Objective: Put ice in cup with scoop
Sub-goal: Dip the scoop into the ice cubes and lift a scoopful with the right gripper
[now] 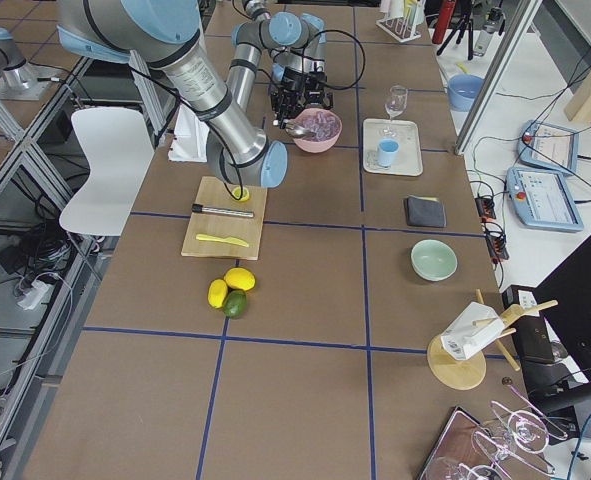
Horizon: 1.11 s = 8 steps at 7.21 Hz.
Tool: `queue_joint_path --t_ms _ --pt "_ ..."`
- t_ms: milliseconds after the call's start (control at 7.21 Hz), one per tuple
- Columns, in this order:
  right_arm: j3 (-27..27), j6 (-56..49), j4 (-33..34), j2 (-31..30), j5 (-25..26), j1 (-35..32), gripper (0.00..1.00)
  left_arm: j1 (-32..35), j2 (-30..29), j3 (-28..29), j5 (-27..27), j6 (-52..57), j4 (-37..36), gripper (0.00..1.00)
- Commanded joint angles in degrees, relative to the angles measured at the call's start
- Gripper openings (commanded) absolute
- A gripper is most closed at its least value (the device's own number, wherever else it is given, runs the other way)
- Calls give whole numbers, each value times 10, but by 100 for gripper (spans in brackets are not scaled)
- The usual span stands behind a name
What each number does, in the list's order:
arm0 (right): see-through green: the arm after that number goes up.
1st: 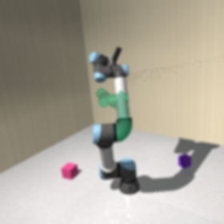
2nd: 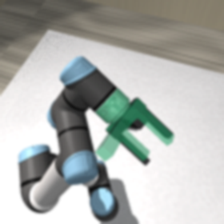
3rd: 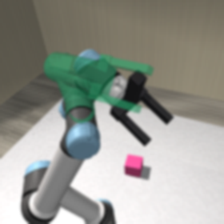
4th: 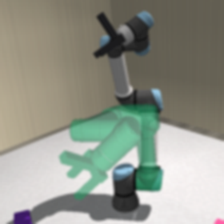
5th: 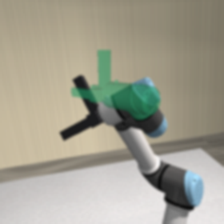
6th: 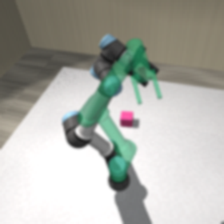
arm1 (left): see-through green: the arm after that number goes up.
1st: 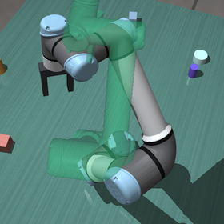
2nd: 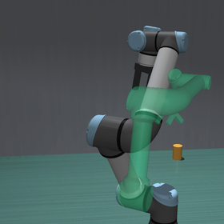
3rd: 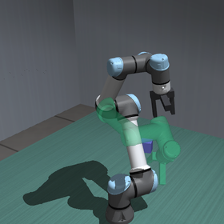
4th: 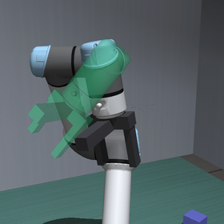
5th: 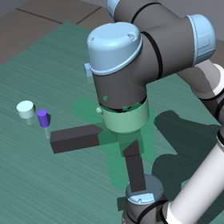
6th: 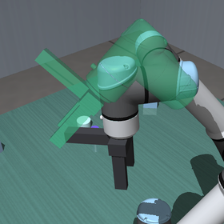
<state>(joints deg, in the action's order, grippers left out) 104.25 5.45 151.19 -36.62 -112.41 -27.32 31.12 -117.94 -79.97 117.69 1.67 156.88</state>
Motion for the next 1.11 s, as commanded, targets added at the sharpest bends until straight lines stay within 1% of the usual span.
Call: queue_joint_path --t_ms 0,139,278,555,694,971 --pt "-24 3 -31 0 2 3 0 0 0 0 0 0 0 100" --pt "-52 6 -68 0 2 3 0 0 0 0 0 0 0 100" --pt "-68 8 -96 0 3 4 0 0 0 0 0 0 0 100" --pt "-72 10 -137 -11 3 5 0 0 0 0 0 -1 0 100" --pt "-70 19 -174 -33 3 8 0 0 0 0 0 -1 0 100" --pt "-63 24 -194 -48 2 8 0 0 0 0 0 0 0 100"
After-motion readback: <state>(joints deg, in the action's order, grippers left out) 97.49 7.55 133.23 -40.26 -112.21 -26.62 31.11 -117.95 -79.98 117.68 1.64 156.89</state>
